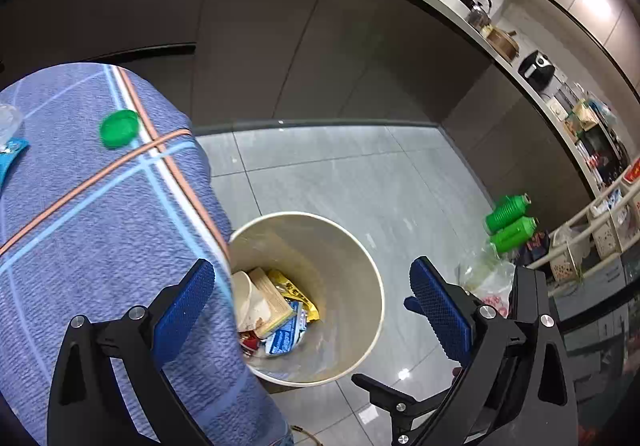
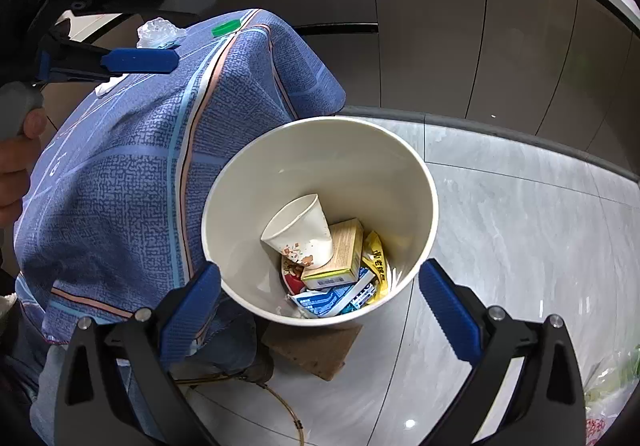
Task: Collect trash
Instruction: 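Move both tools back over the table toward the tissue and green cap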
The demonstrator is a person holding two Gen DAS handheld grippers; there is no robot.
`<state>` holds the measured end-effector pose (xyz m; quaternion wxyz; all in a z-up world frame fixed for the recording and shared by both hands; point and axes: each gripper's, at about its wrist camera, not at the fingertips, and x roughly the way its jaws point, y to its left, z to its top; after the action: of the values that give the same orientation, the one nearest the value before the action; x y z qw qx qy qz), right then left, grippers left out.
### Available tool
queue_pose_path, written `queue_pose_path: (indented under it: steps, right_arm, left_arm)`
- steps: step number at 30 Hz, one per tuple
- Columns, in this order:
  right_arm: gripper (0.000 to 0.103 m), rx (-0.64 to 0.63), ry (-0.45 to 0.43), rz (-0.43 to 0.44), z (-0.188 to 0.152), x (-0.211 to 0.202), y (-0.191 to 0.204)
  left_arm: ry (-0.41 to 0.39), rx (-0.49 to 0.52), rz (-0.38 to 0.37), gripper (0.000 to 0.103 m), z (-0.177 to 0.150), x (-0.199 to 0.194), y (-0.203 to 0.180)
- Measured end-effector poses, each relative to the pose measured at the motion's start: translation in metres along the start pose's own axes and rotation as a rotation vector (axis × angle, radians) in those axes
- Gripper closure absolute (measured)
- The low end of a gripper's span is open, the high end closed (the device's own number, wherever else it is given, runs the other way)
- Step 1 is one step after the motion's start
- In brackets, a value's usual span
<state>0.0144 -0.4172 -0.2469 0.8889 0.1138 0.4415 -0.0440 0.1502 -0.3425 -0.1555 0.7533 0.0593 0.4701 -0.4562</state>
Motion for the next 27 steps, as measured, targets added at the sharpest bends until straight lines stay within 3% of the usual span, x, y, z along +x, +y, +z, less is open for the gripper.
queue_pose_path:
  steps: [15, 27]
  right_arm:
    - [0.003, -0.007, -0.034, -0.005, 0.017, -0.021, 0.022]
    - [0.003, -0.09, -0.078, 0.009, 0.043, -0.037, 0.06]
  left_arm:
    - [-0.051, -0.02, 0.081, 0.009, -0.006, -0.049, 0.016]
    - [-0.112, -0.05, 0.159, 0.009, -0.018, -0.104, 0.037]
